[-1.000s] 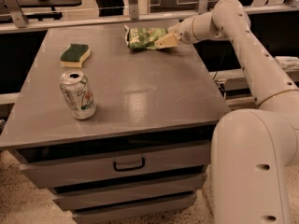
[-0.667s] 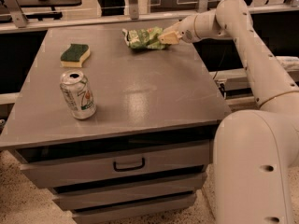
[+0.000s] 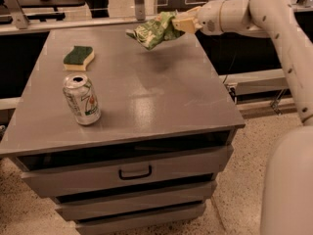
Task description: Pick green jalapeno chip bag
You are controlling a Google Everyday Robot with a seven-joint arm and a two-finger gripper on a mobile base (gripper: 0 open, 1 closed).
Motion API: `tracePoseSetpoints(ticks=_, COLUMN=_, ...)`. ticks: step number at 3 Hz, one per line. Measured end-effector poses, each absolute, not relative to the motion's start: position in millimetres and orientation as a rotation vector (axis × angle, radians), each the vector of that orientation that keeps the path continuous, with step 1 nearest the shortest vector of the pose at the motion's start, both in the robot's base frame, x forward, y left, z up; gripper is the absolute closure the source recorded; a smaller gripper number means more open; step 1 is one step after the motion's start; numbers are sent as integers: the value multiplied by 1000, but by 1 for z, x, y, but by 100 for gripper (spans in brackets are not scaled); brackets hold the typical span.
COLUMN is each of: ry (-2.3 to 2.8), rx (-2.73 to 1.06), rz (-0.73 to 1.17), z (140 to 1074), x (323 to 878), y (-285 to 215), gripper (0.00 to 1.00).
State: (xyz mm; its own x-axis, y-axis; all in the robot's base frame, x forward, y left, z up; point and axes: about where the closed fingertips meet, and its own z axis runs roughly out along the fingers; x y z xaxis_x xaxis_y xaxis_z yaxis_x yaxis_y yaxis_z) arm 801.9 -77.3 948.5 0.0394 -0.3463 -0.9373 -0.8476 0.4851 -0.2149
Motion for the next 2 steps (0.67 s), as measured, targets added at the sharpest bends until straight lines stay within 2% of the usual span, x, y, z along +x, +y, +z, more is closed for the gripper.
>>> tracePoseSetpoints(ticks=1, ry=1425, rx=-1068, rz=544, z=1008, x=749, y=-73, gripper=100)
tracePoseSetpoints(ticks=2, ry=1403, rx=-1073, rz=556, z=1018, x=733, y=-68, gripper=100)
